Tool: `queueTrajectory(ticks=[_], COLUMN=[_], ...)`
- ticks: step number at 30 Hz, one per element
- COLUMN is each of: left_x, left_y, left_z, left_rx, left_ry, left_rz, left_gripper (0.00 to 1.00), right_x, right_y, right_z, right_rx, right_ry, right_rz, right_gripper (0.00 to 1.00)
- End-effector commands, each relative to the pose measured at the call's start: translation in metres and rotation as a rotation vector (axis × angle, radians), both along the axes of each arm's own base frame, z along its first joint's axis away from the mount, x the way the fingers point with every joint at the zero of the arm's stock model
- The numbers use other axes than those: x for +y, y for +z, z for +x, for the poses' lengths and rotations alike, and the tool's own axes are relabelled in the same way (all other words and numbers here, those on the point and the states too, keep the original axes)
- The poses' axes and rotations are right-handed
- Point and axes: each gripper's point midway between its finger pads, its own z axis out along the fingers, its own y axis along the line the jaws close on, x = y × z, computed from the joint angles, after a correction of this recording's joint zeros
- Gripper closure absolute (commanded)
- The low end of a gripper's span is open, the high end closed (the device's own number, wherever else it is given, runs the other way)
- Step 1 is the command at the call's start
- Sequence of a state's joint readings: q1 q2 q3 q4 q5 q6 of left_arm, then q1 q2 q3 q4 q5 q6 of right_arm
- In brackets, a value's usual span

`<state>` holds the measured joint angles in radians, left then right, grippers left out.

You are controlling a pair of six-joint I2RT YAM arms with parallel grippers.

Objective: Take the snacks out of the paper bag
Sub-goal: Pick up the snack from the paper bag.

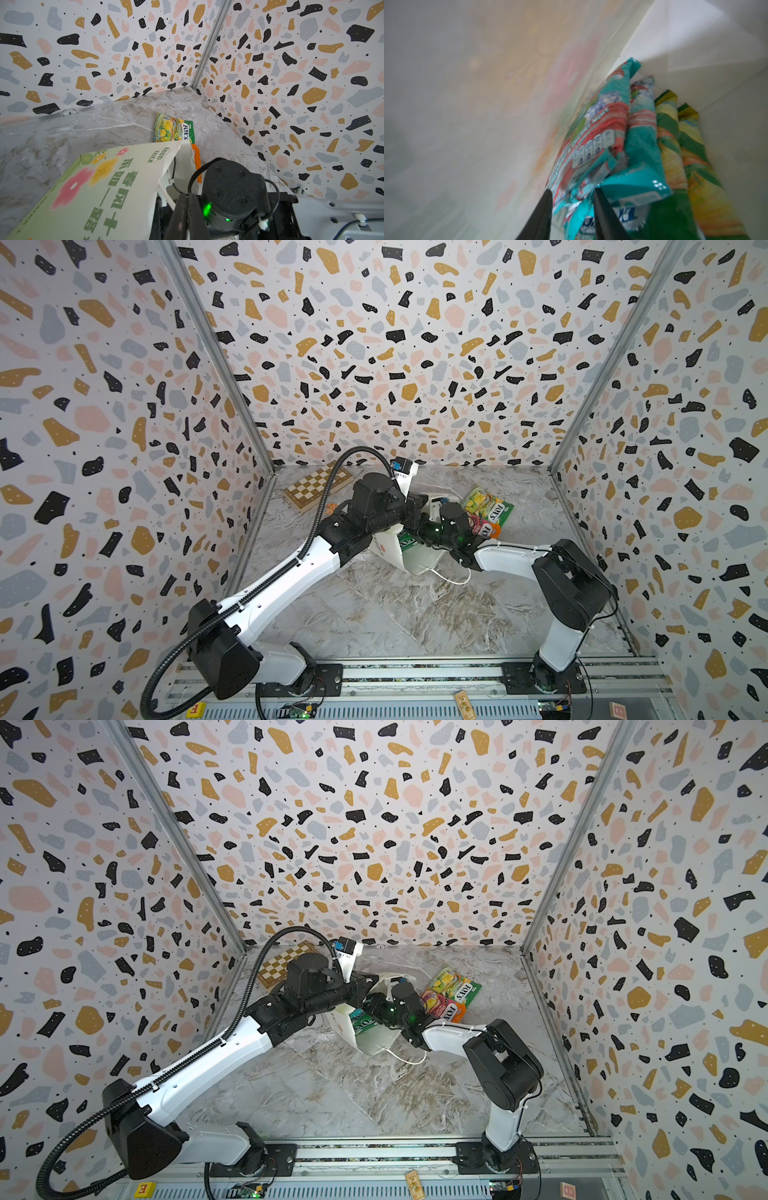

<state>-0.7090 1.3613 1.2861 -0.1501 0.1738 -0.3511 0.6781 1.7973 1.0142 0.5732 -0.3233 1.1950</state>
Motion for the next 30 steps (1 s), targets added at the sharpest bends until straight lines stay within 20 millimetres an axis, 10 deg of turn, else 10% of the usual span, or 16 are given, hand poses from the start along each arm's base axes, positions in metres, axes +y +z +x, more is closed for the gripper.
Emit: queueTrajectory(ticks=[1,10,14,30], left_x=[-0.002,-0.001,0.0,0.015], left_y=[0.023,0.024,0.023,0.003], left_z=[-0.007,-0.008,-0.007,0.002], left_rx=[-0.07,-0.074,-0.075,-0.063], left_ry=[-0.03,-0.03,-0.022,0.07], left_rz=[-0.044,-0.041,-0.032,0.039], left_gripper=[1.0,1.0,1.0,1.0], right_x=[-0.005,0.002,0.004,-0.03], right_y=[-0.005,-0.024,-0.02,0.029], right_z=[0.017,0.024,0.022,-0.019], right_rx=[0.003,0.024,-0.006,-0.193], right_ry=[-0.059,-0.053,-0.031,0.01], right_rz=[-0.066,-0.108,-0.113,-0.144], right_gripper=[0.61,0.72,0.99,1.0])
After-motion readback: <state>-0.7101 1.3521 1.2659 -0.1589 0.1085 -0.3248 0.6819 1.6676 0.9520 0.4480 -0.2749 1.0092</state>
